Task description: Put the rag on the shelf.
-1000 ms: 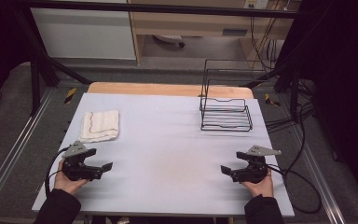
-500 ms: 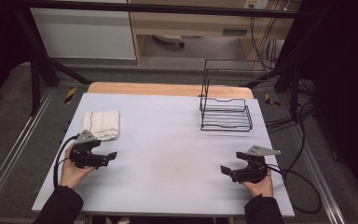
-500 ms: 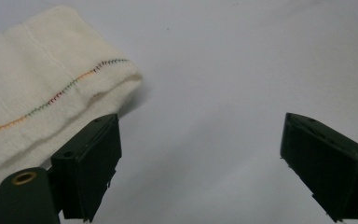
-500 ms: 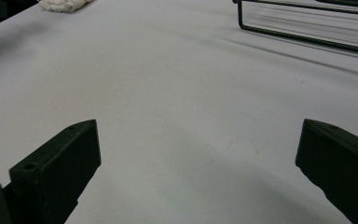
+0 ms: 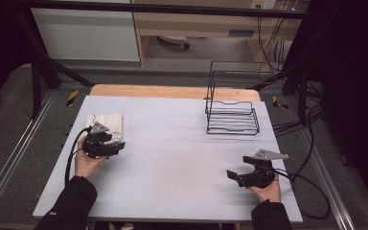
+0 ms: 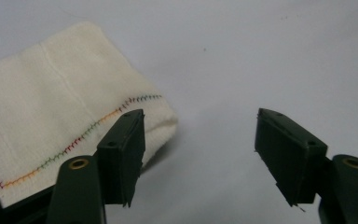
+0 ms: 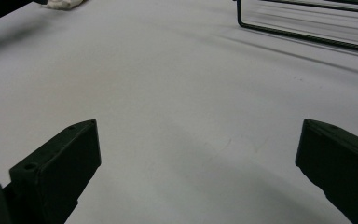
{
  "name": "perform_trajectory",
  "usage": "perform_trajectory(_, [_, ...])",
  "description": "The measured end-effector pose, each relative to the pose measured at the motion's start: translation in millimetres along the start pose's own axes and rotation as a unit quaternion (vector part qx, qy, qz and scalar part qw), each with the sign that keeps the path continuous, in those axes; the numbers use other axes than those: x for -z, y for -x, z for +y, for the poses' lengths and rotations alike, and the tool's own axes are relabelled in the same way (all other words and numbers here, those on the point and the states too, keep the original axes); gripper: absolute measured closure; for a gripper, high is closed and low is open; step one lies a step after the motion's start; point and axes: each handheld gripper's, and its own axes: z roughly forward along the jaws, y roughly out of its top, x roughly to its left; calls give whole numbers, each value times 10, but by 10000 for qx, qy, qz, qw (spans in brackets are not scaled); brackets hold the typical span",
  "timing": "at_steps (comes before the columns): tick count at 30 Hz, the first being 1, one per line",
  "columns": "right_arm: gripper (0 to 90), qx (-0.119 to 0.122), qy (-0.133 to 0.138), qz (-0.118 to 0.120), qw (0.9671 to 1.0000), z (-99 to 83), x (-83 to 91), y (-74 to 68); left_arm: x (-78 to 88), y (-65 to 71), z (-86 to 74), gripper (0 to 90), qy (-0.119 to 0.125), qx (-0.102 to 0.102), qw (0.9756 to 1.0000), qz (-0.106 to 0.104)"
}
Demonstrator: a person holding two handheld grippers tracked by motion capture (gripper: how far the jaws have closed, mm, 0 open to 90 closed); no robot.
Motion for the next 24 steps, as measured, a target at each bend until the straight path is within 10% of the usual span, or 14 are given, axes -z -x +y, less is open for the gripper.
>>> perform_trajectory(24, [6, 11, -6, -14, 10000, 0, -2, 0, -278, -155, -15, 595, -212, 139, 9988, 429])
